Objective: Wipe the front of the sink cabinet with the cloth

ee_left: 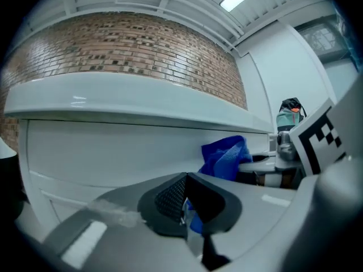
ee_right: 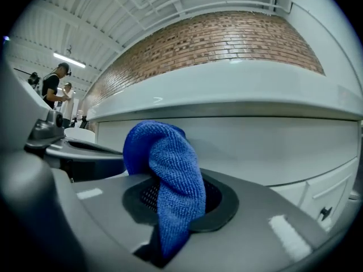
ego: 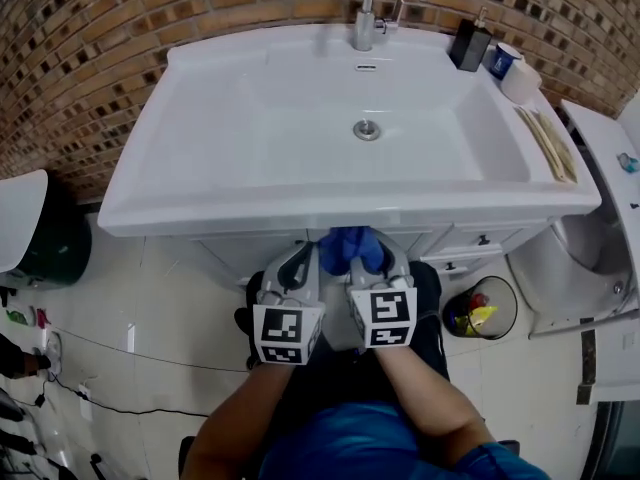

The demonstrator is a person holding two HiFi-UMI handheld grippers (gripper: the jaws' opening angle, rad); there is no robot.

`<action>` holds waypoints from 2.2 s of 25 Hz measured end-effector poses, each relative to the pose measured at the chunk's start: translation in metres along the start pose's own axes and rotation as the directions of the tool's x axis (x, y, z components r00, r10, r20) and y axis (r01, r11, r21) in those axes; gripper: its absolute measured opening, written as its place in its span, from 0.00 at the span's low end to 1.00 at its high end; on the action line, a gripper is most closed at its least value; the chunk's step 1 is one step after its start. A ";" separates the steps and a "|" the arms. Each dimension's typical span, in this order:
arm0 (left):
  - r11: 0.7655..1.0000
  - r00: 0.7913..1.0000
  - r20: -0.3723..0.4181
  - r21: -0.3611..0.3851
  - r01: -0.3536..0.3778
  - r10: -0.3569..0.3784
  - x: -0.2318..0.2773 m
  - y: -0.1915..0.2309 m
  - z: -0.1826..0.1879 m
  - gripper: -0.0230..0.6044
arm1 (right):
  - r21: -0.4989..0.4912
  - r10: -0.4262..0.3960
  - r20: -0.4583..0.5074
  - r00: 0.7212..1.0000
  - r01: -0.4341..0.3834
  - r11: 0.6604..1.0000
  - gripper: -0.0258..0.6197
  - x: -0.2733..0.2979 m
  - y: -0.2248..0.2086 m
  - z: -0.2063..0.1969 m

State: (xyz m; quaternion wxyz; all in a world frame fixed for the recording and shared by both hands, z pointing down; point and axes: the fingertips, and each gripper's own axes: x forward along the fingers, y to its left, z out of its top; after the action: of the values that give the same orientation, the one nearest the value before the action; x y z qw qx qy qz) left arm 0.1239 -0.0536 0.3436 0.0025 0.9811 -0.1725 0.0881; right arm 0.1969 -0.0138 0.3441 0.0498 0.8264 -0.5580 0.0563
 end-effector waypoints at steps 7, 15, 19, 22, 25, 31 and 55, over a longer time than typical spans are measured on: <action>0.995 0.995 -0.009 0.001 0.102 -0.102 0.029 -0.055 -0.003 0.04 | 0.018 -0.149 -0.015 0.989 0.150 0.989 0.16 -0.032 -0.078 -0.012; 0.978 0.978 -0.012 0.010 0.206 -0.206 0.058 -0.118 -0.005 0.04 | 0.041 -0.295 -0.036 0.955 0.297 0.954 0.16 -0.069 -0.164 -0.022; 0.971 0.971 -0.026 0.014 0.238 -0.238 0.069 -0.139 -0.010 0.04 | 0.041 -0.342 -0.052 0.938 0.344 0.938 0.16 -0.080 -0.197 -0.029; 0.969 0.968 -0.052 0.020 0.247 -0.246 0.076 -0.149 -0.017 0.04 | 0.028 -0.331 -0.044 0.942 0.333 0.943 0.16 -0.079 -0.203 -0.029; 0.969 0.968 -0.063 0.019 0.245 -0.244 0.082 -0.154 -0.022 0.04 | 0.023 -0.327 -0.030 0.945 0.327 0.945 0.16 -0.079 -0.205 -0.028; 0.979 0.977 -0.072 0.020 0.204 -0.203 0.073 -0.141 -0.030 0.04 | 0.041 -0.320 -0.015 0.947 0.320 0.946 0.16 -0.084 -0.205 -0.029; 0.857 0.857 -0.067 -0.045 -0.513 0.510 -0.170 0.228 -0.062 0.04 | -0.110 0.506 0.052 0.861 -0.498 0.860 0.16 0.064 0.275 0.027</action>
State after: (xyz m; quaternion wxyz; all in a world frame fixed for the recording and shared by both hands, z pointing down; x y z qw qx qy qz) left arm -0.1213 -0.2081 0.3693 0.0134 0.8967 -0.4294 0.1060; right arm -0.0339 -0.1785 0.3324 0.0497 0.6508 -0.7576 0.0088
